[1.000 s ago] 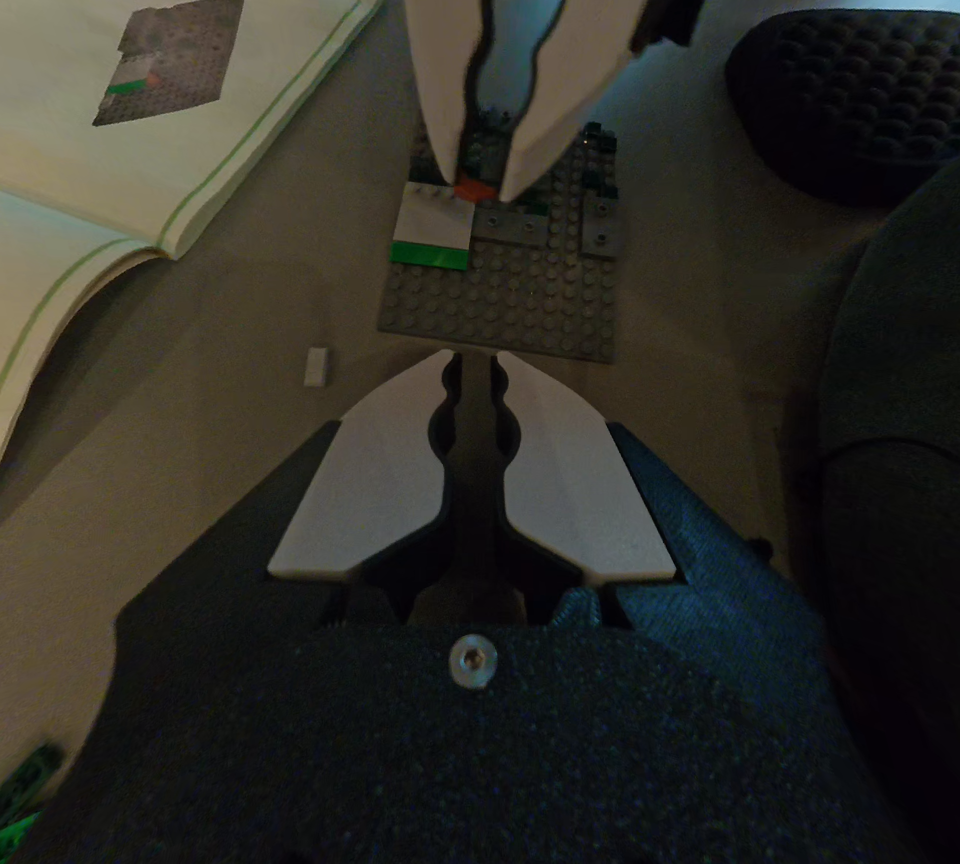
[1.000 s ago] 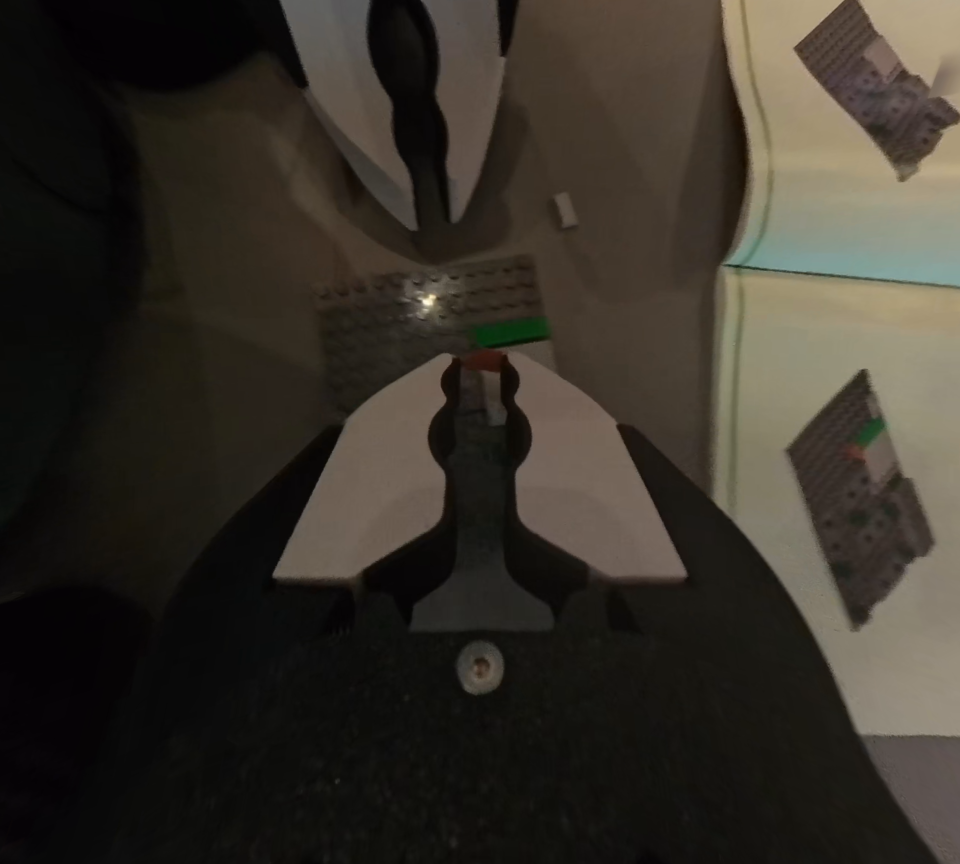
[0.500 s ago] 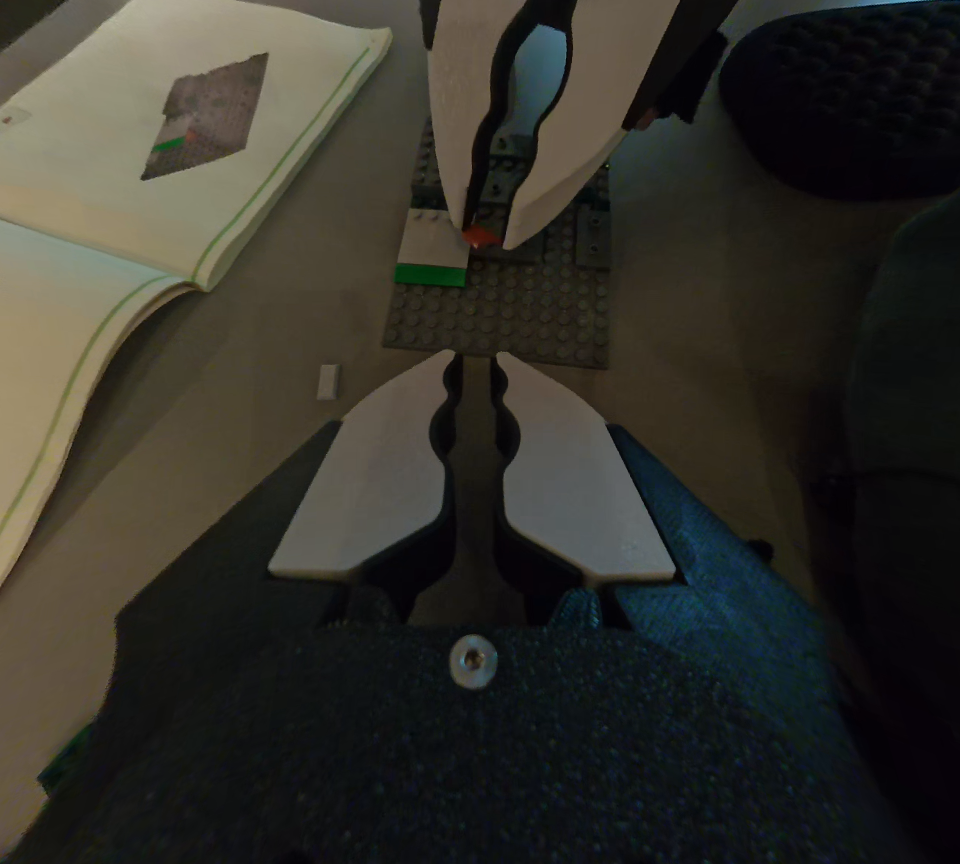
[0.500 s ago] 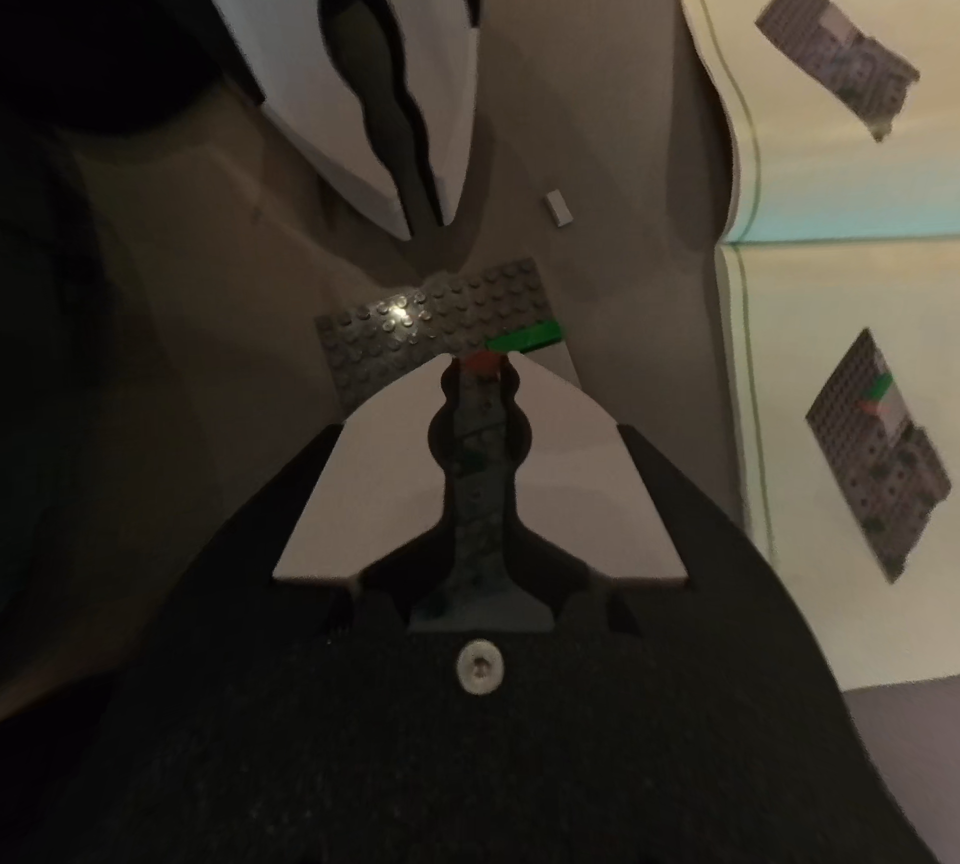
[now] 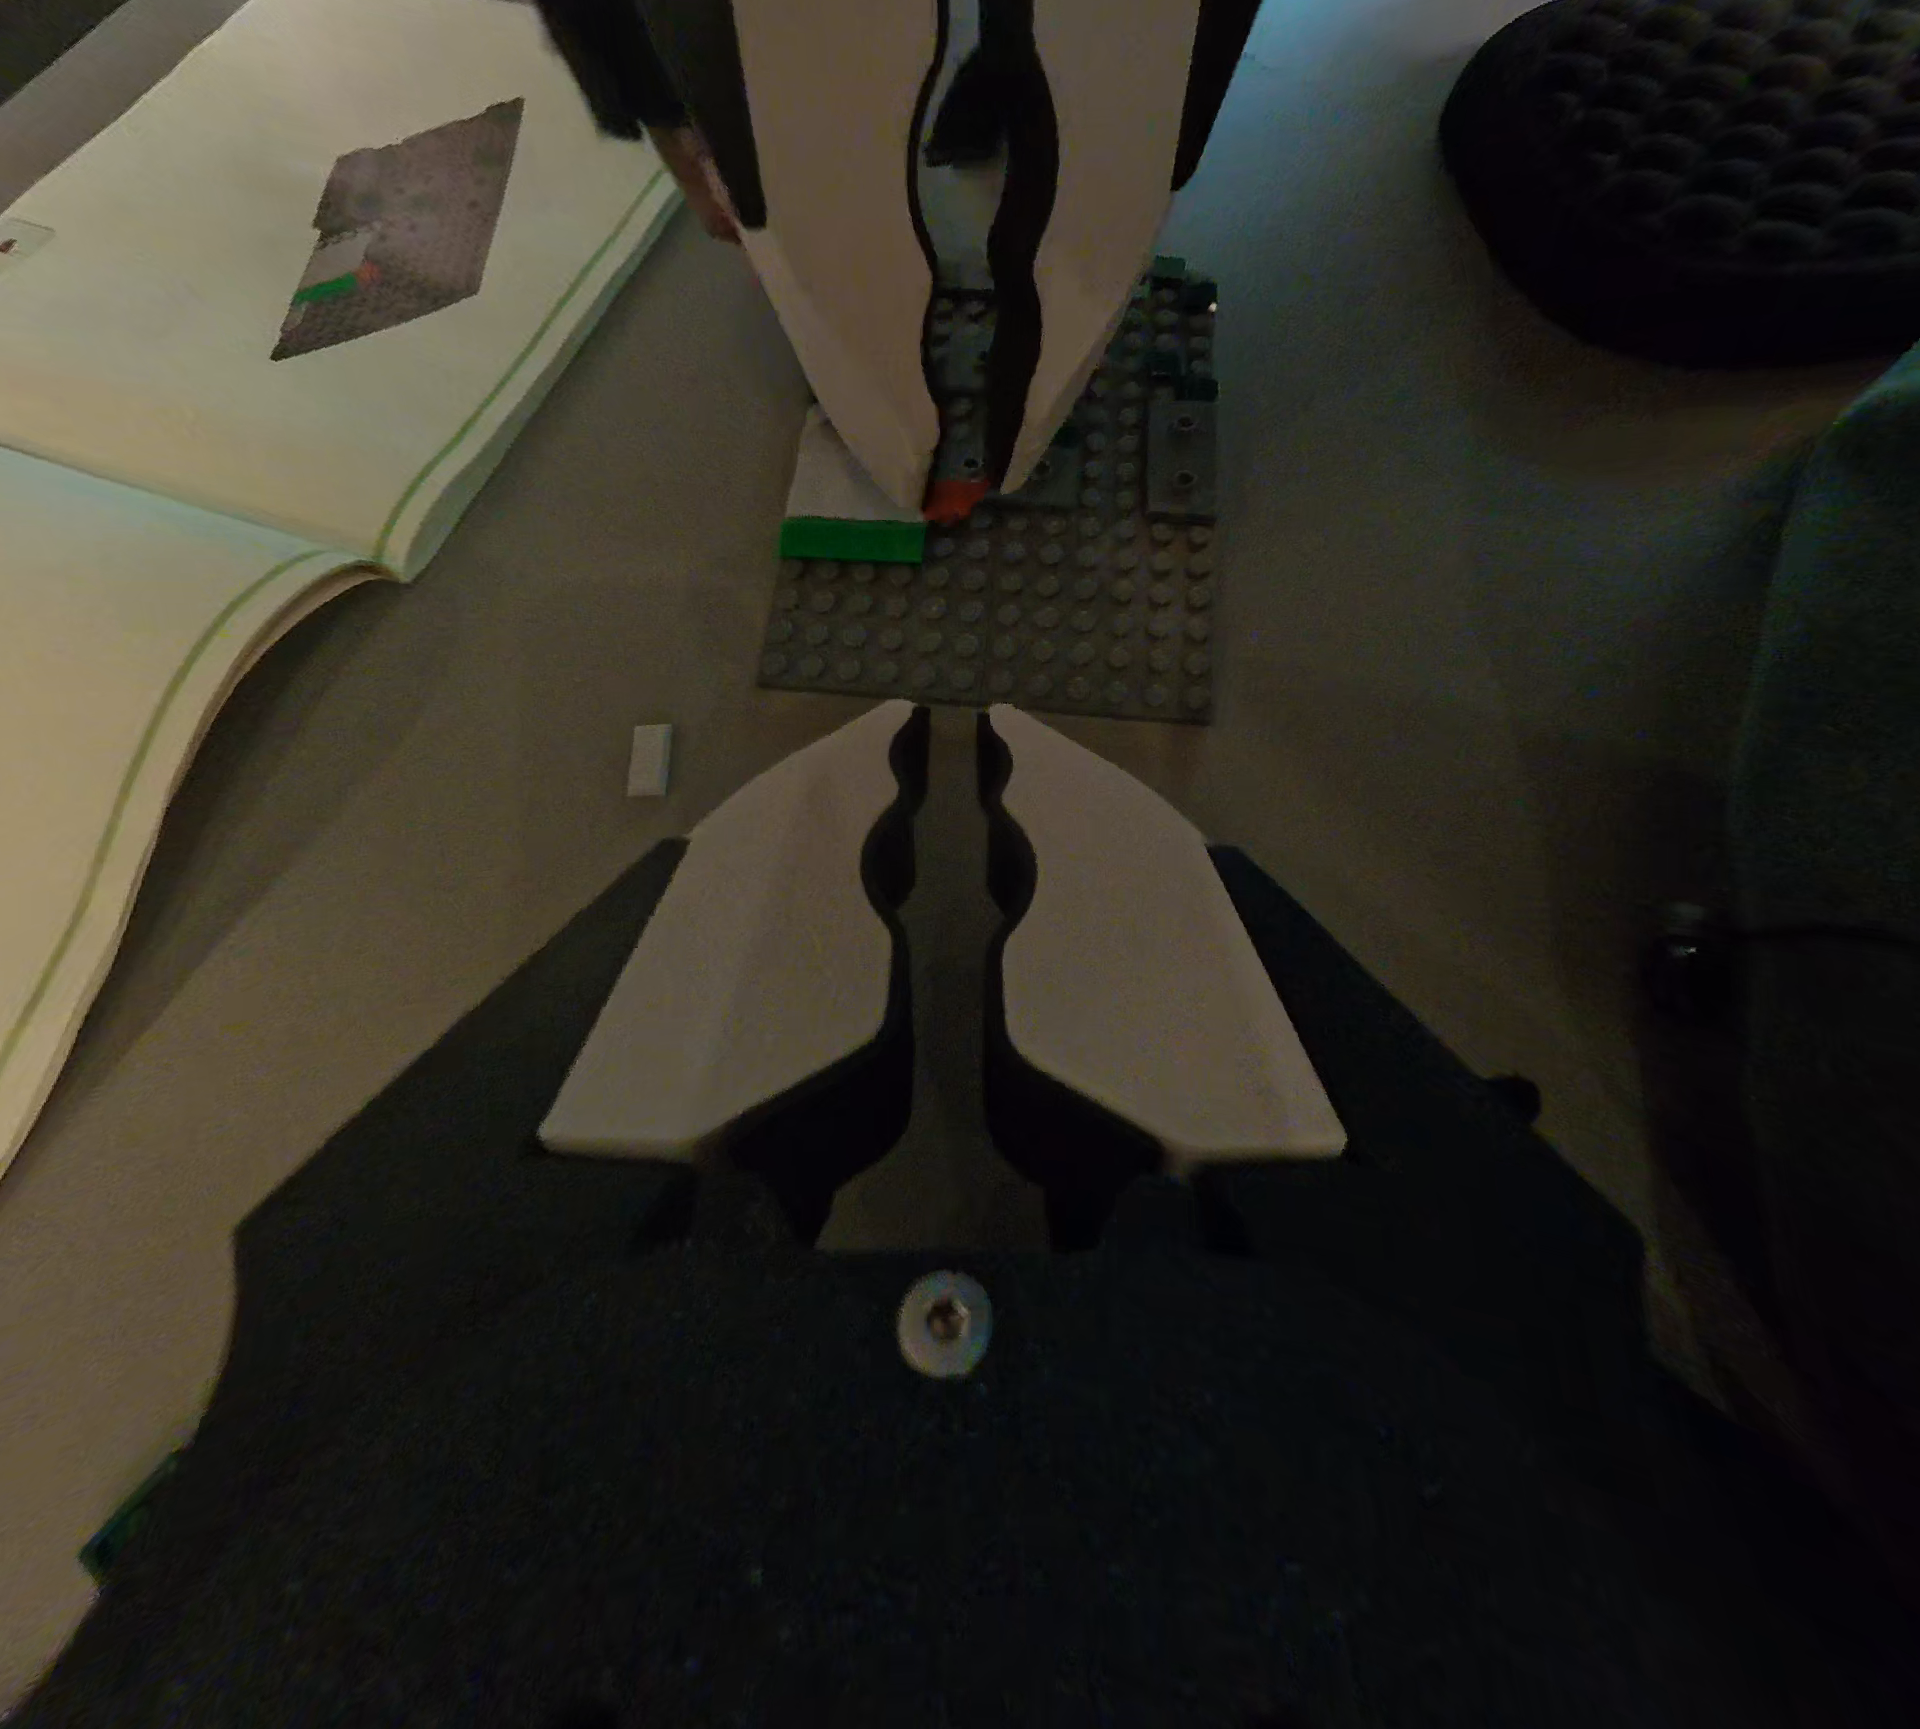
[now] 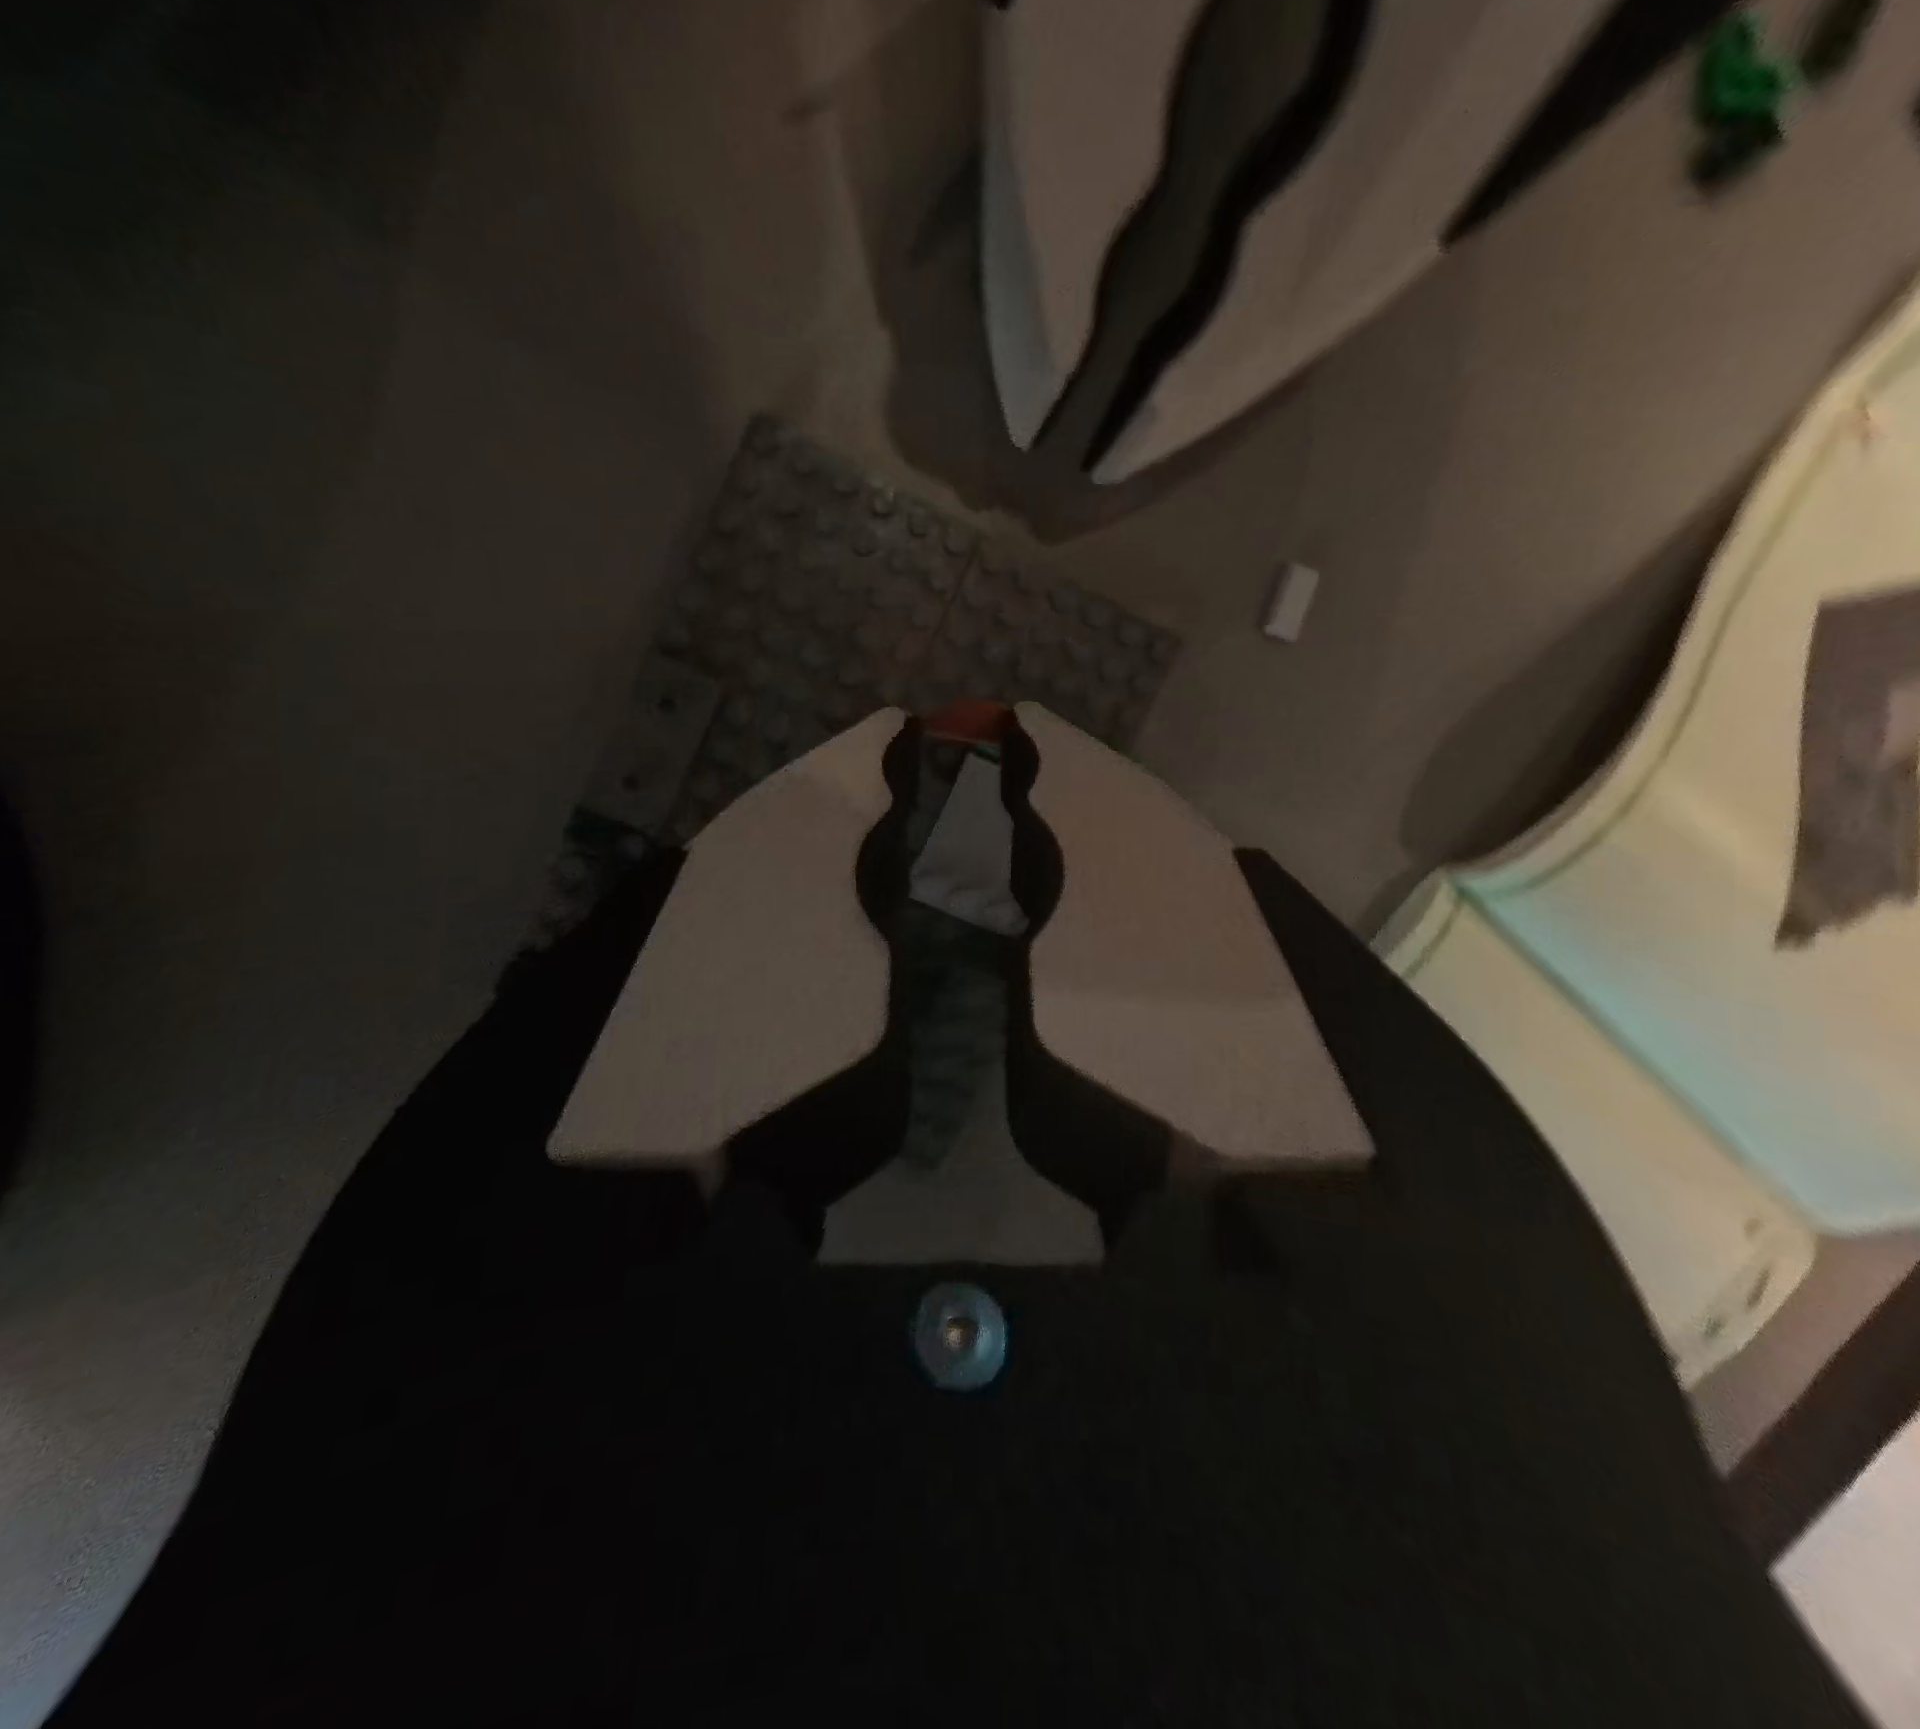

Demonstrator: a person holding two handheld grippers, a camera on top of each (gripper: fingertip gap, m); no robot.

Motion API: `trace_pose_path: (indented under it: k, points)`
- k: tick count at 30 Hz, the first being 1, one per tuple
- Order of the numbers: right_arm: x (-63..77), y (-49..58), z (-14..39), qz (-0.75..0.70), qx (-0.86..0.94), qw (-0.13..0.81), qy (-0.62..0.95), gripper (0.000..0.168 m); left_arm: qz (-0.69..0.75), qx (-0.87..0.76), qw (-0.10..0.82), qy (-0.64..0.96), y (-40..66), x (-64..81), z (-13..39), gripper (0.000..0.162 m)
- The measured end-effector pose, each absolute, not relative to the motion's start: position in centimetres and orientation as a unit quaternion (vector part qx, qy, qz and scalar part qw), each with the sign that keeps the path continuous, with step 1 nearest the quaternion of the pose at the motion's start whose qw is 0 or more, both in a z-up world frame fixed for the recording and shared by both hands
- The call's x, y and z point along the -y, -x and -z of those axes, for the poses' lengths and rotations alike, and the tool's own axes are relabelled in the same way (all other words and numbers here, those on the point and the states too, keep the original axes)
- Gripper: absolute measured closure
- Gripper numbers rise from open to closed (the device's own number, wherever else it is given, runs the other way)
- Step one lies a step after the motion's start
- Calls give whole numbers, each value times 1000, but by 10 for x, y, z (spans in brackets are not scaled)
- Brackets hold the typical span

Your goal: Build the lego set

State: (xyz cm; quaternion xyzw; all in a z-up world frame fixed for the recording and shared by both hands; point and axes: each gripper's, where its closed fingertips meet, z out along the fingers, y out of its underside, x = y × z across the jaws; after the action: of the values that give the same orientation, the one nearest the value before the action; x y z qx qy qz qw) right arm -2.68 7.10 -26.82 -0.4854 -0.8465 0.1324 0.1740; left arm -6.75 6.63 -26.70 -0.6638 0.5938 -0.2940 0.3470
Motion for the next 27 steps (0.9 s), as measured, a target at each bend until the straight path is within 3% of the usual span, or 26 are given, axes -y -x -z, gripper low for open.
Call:
trace_pose_path:
  k: [10,27]
  points:
    - [-70,23,274,-122,891,132,416,154,293,-596,334,669,68,-68,274,154]
    - [-78,21,271,-111,873,174,442,150,297,-598,325,670,68,-67,276,154]
